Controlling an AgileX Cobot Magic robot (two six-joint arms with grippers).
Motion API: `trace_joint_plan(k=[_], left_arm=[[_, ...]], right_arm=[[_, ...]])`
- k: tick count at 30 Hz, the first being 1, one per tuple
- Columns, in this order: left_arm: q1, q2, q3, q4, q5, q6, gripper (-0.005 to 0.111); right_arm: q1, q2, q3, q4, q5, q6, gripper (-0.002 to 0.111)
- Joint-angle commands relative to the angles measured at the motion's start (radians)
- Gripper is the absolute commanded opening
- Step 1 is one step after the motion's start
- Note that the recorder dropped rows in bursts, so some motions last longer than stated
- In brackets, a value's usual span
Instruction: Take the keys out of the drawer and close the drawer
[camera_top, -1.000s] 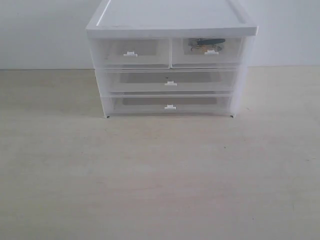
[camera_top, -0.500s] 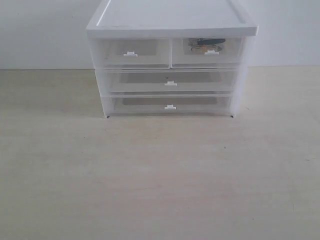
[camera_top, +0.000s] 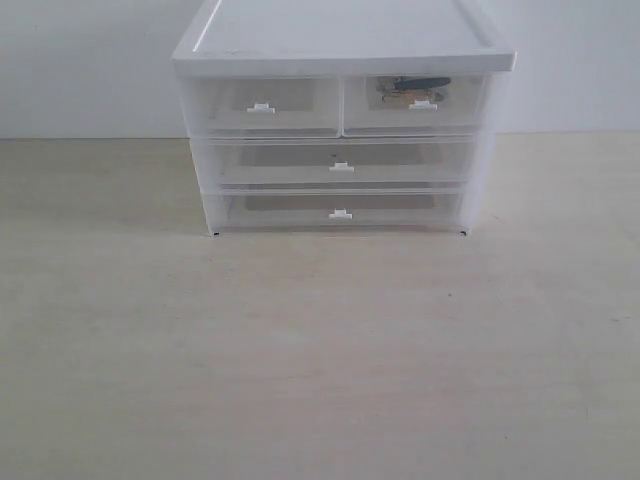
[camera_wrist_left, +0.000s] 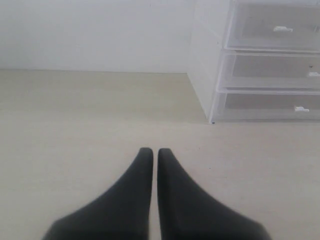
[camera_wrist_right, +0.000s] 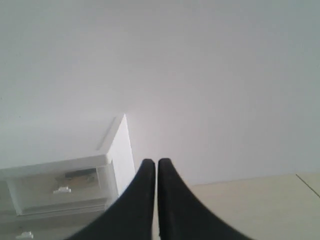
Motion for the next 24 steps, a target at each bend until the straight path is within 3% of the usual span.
trace_joint_plan(k=[1,10,18,24], left_arm=[[0.003,-0.004,0.004,0.000,0.000,0.005,0.004],[0.003,-0.004,0.004,0.000,0.000,0.005,0.004],[0.003,-0.004,0.004,0.000,0.000,0.005,0.004],[0.003,-0.004,0.004,0.000,-0.013,0.005,0.004]], right_arm=[[-0.001,0.003,-0.009,-0.003,-0.007,0.065,0.000],[0.001,0.186,-0.009,-0.003,-0.005,0.055,0.000],[0.003,0.424,-0.143,-0.003,0.094,0.000,0.000],[0.152,0.565,-0.240,-0.003,0.128,-0.185,0.000]])
